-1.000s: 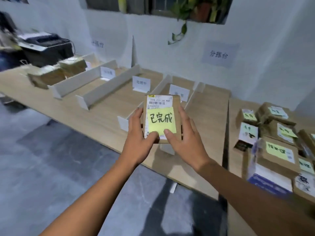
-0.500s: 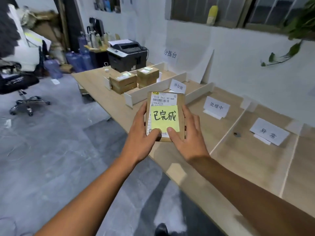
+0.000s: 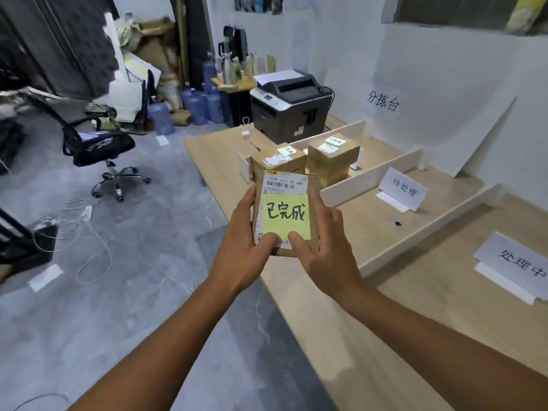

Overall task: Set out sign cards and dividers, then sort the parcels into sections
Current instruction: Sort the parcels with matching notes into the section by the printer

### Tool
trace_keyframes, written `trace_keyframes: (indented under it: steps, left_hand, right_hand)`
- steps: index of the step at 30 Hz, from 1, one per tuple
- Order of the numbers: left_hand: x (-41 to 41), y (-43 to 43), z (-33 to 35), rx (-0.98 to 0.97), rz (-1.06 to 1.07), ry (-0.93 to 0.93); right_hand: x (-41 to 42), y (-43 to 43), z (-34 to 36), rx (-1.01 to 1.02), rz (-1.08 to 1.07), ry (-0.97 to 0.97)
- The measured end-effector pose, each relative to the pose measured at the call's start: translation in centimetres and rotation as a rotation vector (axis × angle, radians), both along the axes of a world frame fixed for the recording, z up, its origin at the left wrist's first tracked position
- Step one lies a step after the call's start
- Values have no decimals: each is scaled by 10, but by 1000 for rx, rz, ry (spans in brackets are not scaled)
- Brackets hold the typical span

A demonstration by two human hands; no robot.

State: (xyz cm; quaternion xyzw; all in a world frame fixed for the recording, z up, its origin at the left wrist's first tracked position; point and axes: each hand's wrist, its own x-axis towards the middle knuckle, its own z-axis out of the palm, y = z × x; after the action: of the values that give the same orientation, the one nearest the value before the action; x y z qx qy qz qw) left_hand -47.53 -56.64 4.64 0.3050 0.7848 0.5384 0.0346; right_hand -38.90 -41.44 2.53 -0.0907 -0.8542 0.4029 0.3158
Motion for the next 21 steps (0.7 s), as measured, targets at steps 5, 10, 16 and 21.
trace_keyframes:
  steps: [5,10,16,21]
  left_hand:
    - [-118,11,-10,-1,12,-11]
    - [-258,26,-31,-2,-67,6]
    - [-416,62,-24,-75,-229,3]
    - [-512,135,-25,-116,-425,-43]
  right_hand:
    - [-123,21,-13,59,-5,-39]
    - [-251,28,-33,52,-55,-52]
    - [-384,42,-32,-5,-204,-104]
    - [-452,92,-30,-56,-394,-157]
